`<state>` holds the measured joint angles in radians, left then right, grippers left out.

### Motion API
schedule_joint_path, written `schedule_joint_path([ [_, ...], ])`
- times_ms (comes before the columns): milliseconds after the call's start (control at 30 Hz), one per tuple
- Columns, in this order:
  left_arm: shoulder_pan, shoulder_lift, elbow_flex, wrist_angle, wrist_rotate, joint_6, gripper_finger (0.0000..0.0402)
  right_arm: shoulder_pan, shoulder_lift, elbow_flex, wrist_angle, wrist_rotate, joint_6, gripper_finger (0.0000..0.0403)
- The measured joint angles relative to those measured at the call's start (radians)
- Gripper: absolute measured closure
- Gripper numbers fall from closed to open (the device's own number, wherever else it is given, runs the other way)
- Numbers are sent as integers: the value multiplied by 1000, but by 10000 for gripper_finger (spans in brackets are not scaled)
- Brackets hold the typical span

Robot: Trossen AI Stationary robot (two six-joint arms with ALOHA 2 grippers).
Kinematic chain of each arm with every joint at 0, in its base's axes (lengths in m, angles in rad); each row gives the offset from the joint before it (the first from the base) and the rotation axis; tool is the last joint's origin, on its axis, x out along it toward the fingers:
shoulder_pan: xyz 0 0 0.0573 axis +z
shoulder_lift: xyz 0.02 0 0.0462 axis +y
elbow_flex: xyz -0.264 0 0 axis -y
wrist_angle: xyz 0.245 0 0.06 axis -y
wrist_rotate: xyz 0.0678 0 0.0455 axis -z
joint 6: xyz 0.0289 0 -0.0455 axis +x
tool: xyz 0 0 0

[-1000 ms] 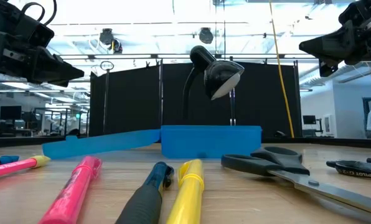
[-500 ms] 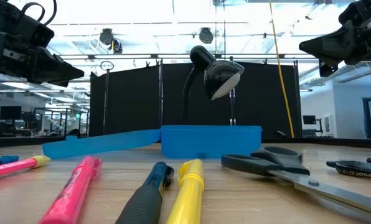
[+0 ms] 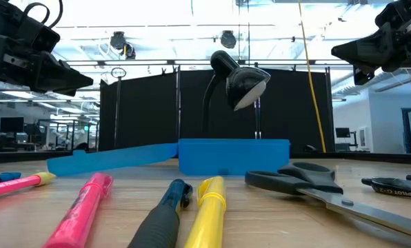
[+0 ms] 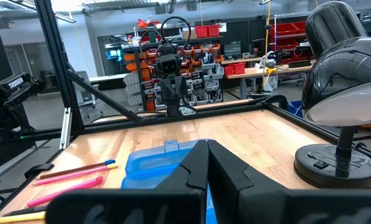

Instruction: Pick & place school supplies into a supply box

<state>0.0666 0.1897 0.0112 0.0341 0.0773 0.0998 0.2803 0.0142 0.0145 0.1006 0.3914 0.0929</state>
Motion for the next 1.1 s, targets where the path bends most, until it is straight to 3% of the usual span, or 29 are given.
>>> schedule_joint_path([
  [1100,0,0,0,31,-7,-21,380,0,0,0,0,2,-13,403],
])
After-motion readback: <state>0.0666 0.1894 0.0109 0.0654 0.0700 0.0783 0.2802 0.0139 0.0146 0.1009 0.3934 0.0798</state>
